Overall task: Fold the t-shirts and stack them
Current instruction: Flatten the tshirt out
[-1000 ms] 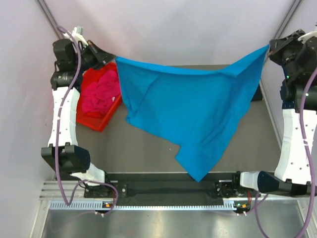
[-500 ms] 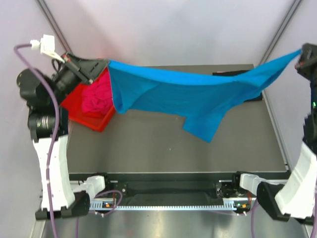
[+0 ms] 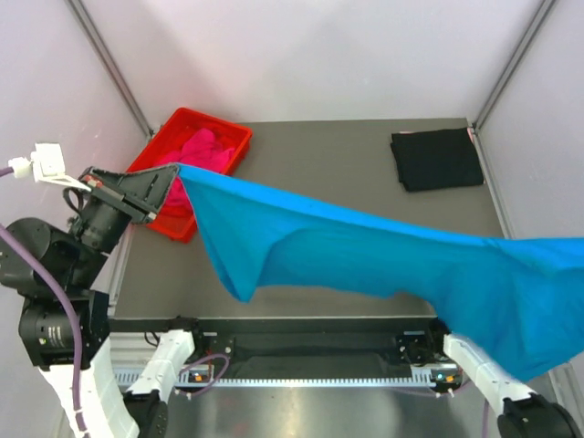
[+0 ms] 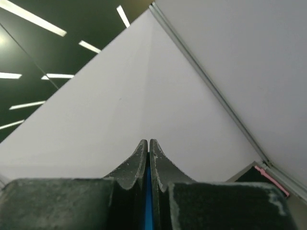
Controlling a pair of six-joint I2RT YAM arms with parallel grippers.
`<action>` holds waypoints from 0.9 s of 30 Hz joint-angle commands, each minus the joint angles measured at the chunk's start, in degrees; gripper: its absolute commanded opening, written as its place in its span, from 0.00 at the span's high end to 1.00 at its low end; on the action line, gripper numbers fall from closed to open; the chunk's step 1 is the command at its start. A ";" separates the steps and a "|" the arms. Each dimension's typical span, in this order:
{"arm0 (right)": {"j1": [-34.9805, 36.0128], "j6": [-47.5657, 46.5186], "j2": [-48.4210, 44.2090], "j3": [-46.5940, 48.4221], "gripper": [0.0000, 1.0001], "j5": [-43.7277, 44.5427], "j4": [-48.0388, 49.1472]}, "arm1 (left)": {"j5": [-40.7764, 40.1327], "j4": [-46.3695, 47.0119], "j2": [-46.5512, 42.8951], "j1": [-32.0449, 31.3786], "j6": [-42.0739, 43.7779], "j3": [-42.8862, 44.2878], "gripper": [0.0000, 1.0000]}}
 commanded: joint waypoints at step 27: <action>-0.66 -11.41 66.46 -32.70 1.00 -20.30 52.24 | 1.95 34.88 66.87 3.43 8.95 -3.19 1.00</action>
